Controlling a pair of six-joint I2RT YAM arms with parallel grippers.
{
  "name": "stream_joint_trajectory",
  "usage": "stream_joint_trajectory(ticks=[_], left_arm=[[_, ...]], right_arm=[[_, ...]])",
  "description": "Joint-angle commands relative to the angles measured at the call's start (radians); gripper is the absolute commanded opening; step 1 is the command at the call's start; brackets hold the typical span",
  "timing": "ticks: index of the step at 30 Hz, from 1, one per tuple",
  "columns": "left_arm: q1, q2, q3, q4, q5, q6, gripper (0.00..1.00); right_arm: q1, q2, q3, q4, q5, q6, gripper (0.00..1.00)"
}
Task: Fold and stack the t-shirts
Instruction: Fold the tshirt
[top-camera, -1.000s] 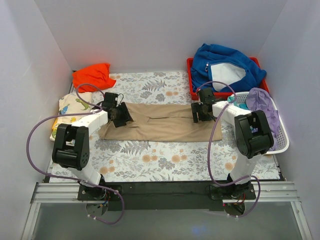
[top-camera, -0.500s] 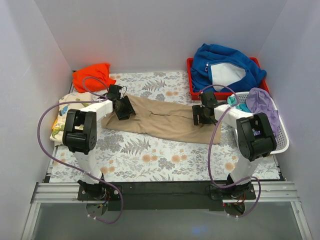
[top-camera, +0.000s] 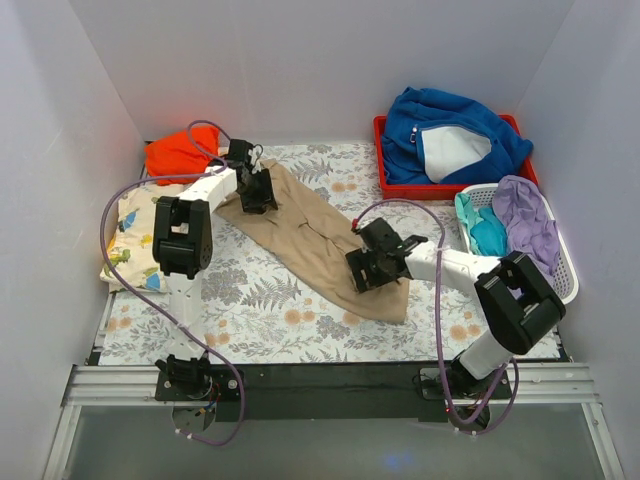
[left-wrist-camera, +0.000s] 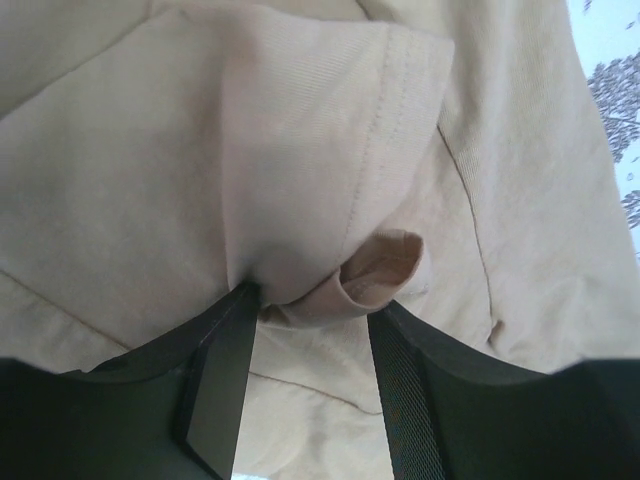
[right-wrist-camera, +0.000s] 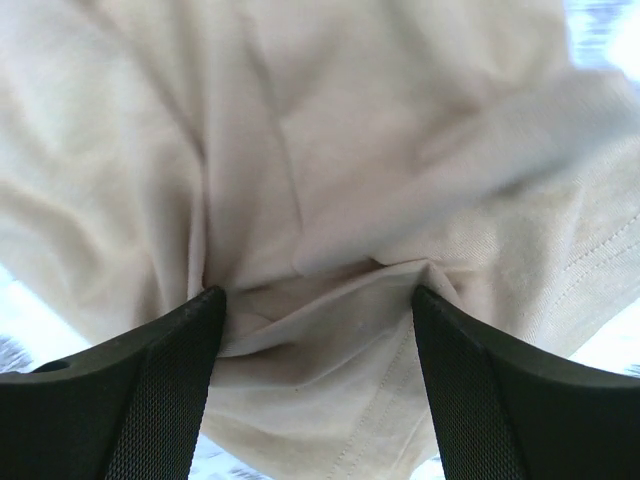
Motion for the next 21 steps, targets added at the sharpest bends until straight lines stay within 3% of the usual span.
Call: stream_joint_trajectory(ticks=[1, 12, 16, 19, 21], left_arm=[[0.001, 0.113, 0.127, -0.153, 0.068, 0.11, 0.46], [0.001, 0.239, 0.389, -0.1, 0.218, 0.111, 0.46], [-0.01, 0.331, 0.574, -0.099, 0.312, 0.094, 0.47], [-0.036, 0.376, 0.66, -0.105, 0.383, 0.124, 0.47], [-0.054, 0.362, 0.655, -0.109, 0.383, 0.156, 0.47]], right_arm=[[0.141, 0.065, -0.072, -0.154, -0.199, 0.119, 0.8], [0.486, 0.195, 0.124, -0.195, -0.293, 0.163, 0.8], [0.58, 0.273, 0.275, -0.218, -0.314, 0.13, 0.8], [0.597, 0.281, 0.36, -0.253, -0.262, 0.097, 0.8], [0.592, 0.26, 0.408, -0.304, -0.121, 0.085, 0.81]])
